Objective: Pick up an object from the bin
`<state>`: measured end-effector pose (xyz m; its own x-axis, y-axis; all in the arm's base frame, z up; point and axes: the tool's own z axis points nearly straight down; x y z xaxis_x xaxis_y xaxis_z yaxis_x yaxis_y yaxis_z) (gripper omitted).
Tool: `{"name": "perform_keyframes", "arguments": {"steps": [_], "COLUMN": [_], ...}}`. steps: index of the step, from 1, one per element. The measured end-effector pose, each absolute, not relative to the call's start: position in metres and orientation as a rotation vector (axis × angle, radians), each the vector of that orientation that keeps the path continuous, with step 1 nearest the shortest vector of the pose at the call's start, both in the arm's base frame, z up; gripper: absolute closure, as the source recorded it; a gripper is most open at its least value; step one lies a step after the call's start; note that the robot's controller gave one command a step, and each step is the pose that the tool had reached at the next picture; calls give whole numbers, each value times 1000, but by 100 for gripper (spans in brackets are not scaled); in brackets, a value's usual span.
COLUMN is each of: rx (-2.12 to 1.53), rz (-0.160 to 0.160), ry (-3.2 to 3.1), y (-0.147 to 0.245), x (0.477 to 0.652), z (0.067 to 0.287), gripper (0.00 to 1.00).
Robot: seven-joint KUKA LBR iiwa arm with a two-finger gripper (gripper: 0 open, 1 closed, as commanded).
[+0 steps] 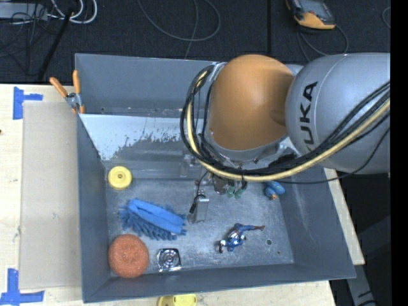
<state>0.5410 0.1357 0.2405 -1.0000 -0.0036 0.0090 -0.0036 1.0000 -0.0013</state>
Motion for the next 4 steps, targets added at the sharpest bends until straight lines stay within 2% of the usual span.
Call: {"name": "perform_keyframes", "arguments": {"steps": [1,2,3,4], "rx": [-2,-84,-120,-391], "rz": [0,-2,3,1], "ry": [-3141,-3144,-3135,-3116], "y": [135,164,191,179], "x": [543,552,554,556], "z": [245,170,157,125], "gripper": [0,0,0,0]}}
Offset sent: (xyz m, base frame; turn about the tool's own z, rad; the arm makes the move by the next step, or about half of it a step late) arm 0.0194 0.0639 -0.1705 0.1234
